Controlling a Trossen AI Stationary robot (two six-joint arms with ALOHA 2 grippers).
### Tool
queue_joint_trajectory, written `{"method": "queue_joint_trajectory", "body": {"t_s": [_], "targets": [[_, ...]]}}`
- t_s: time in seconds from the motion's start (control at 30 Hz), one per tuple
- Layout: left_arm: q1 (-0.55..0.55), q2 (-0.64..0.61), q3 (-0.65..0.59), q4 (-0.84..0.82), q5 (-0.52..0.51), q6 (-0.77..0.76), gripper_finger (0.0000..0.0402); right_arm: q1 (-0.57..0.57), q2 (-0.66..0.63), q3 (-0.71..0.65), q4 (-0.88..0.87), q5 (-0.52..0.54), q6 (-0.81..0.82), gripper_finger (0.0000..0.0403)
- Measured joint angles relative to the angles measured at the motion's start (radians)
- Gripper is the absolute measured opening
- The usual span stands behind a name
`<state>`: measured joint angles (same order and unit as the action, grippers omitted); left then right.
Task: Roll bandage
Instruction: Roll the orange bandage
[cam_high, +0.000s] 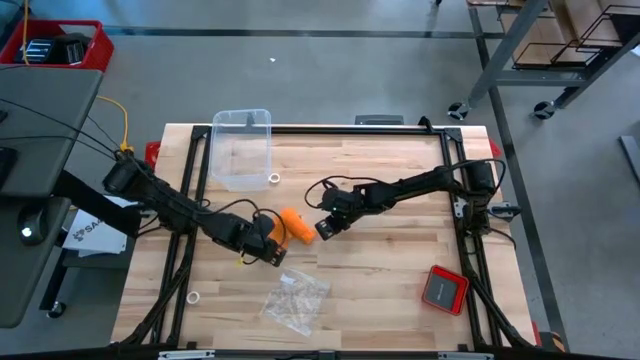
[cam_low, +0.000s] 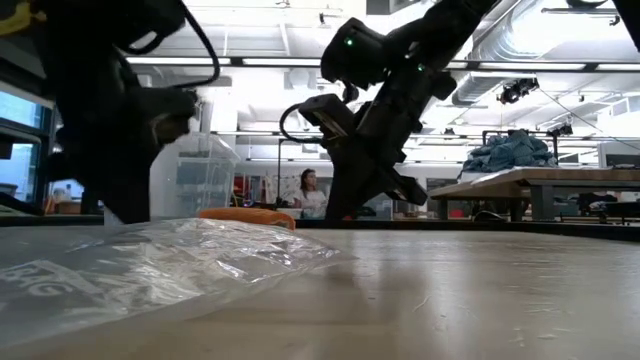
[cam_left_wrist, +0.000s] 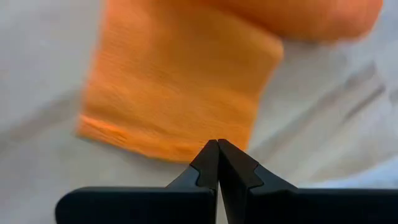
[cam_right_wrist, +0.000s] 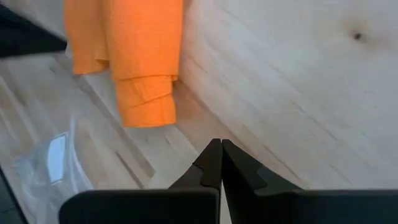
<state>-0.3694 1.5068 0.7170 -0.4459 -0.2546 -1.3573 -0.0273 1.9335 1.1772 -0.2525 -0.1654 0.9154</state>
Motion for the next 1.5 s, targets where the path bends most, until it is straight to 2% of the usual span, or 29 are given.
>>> {"method": "queue_joint_trajectory", "body": {"t_s": [0.23,0.6,0.7,0.87,0.93,1.07,1.2,1.5], "targets": [[-0.032,0.054,0.004,-0.010,0.079,0.017,0.0000,-0.008,0.000,0.000,-0.014,0.001,0.000,0.0000],[-0.054,-0.008,0.002,-0.170,0.233,0.104,0.0000,0.010,0.000,0.000,-0.077,0.000,-0.019,0.0000],[-0.051,-0.027,0.000,-0.153,0.195,0.064,0.0000,0.015,0.000,0.000,-0.073,0.007,-0.019,0.0000],[-0.032,-0.060,0.003,0.083,-0.036,0.092,0.0000,0.014,0.000,0.000,-0.072,0.007,-0.019,0.0000],[-0.010,-0.038,0.003,0.120,-0.062,0.094,0.0000,0.014,0.000,0.000,-0.071,0.007,-0.024,0.0000],[0.019,0.029,0.002,0.126,-0.050,0.095,0.0000,0.014,0.000,0.000,-0.067,-0.001,-0.027,0.0000],[0.023,0.074,0.002,0.127,0.031,0.095,0.0000,0.014,0.000,0.000,-0.067,-0.004,-0.027,0.0000],[-0.036,0.078,0.005,0.108,0.157,0.075,0.0000,0.017,0.000,0.000,-0.066,-0.008,-0.026,0.0000]]}}
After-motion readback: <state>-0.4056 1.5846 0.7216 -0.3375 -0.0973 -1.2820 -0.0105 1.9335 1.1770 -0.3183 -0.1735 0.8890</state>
